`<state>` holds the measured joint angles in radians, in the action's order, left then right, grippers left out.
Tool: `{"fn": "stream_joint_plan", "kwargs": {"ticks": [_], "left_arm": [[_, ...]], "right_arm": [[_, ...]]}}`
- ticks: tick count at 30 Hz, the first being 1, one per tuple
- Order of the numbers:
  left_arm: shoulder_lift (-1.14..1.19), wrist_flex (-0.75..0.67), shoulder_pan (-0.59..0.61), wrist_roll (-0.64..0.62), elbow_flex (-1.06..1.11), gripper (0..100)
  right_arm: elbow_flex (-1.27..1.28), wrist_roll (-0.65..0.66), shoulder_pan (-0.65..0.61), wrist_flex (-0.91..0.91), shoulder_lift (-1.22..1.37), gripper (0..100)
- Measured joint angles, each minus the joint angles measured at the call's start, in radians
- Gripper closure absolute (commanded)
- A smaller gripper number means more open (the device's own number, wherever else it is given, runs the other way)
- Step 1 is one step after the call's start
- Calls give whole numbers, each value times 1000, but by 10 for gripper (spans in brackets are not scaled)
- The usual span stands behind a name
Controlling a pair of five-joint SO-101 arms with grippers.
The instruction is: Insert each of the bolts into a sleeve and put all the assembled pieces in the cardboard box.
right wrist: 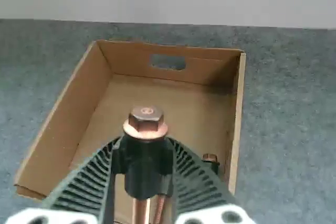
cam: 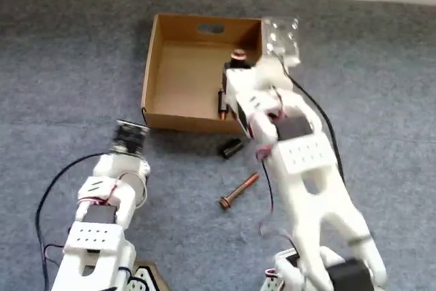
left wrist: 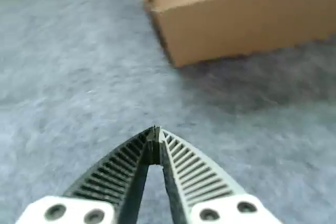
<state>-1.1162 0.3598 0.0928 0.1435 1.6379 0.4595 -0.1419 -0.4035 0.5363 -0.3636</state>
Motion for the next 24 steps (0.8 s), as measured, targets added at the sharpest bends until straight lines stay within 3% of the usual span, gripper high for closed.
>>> {"fn": "stream_joint_plan", "kwargs": {"ticks": [13,18,24], "left_arm": [[0,0,9,-35,0,991],[0,0,6,-35,0,991],[0,0,-6,-35,0,991]], "right_arm": [[-428,0,-12,9,609,993],[-562,-18,-66,117,767,993],[-758,-147,-74,288,922,993]]}}
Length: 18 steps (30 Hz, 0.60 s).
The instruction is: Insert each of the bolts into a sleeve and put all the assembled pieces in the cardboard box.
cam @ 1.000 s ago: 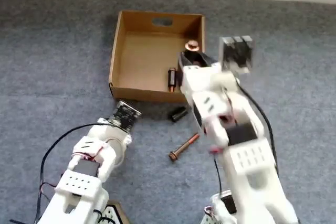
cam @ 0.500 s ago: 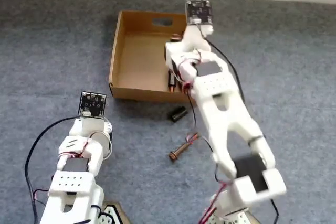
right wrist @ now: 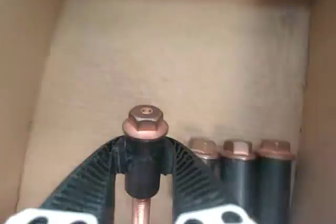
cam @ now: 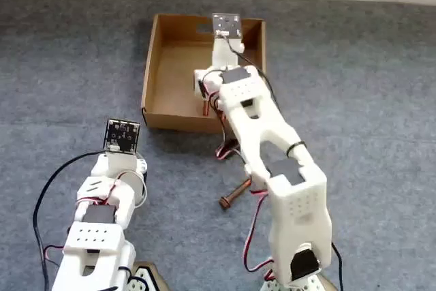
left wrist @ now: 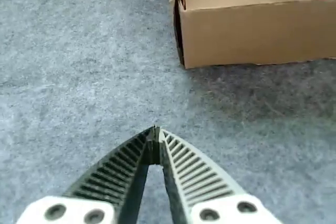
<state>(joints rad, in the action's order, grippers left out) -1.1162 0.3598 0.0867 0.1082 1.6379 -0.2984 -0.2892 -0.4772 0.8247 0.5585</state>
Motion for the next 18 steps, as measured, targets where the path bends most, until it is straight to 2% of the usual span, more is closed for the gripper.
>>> {"fn": "stream_joint_plan", "kwargs": {"ticks": [16,18], "left_arm": [[0,0,-5,0,0,991],[0,0,-5,0,0,991]], "right_arm": [[-327,-9,-2,292,244,991],[-350,-9,-2,325,255,958]]}}
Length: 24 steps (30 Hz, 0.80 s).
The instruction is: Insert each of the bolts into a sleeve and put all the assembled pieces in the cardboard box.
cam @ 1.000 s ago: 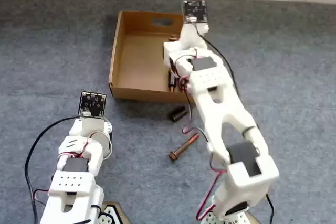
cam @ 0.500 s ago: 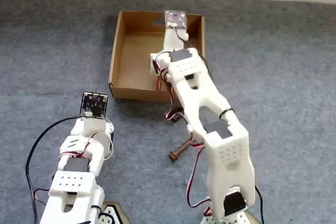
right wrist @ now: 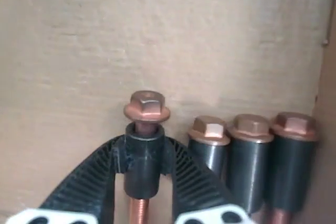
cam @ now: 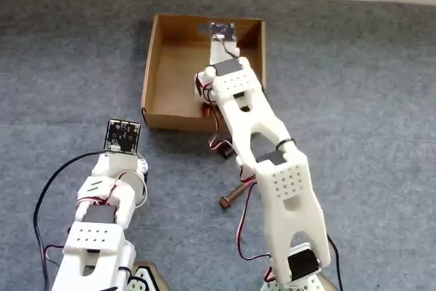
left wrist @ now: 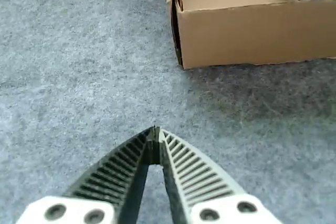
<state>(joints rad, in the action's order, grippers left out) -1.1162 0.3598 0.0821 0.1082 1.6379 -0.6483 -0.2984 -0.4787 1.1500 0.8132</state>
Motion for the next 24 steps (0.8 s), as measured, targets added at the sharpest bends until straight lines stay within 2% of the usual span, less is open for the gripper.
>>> {"fn": "stream_joint_plan", "kwargs": {"ticks": [5,12,22,24], "left_arm": [[0,0,0,0,0,991],[0,0,0,0,0,991],[0,0,0,0,0,991],[0,0,0,0,0,991]], "right_arm": [[-55,-6,-2,75,15,810],[-206,-8,2,176,15,808],[-680,-8,83,562,15,808],[-752,-2,95,591,14,808]]}}
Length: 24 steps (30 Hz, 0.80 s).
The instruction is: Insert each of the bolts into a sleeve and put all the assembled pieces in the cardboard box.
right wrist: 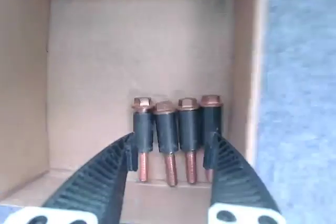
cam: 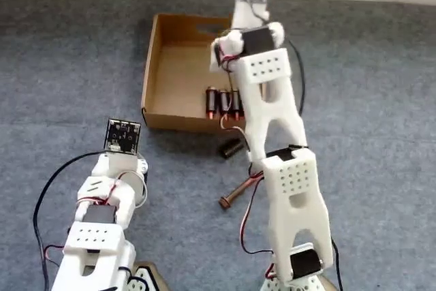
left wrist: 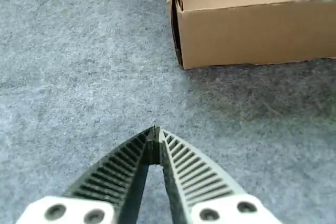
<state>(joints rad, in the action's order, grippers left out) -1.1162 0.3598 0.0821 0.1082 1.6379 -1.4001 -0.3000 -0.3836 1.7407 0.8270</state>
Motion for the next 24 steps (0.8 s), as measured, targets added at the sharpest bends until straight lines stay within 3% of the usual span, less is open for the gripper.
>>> {"fn": "stream_joint_plan", "kwargs": {"ticks": [12,20,24], "left_arm": [[0,0,0,0,0,991],[0,0,0,0,0,991],[0,0,0,0,0,991]], "right_arm": [[58,72,15,11,-106,808],[727,103,-34,9,-594,808],[1134,176,-77,-95,-829,808]]}}
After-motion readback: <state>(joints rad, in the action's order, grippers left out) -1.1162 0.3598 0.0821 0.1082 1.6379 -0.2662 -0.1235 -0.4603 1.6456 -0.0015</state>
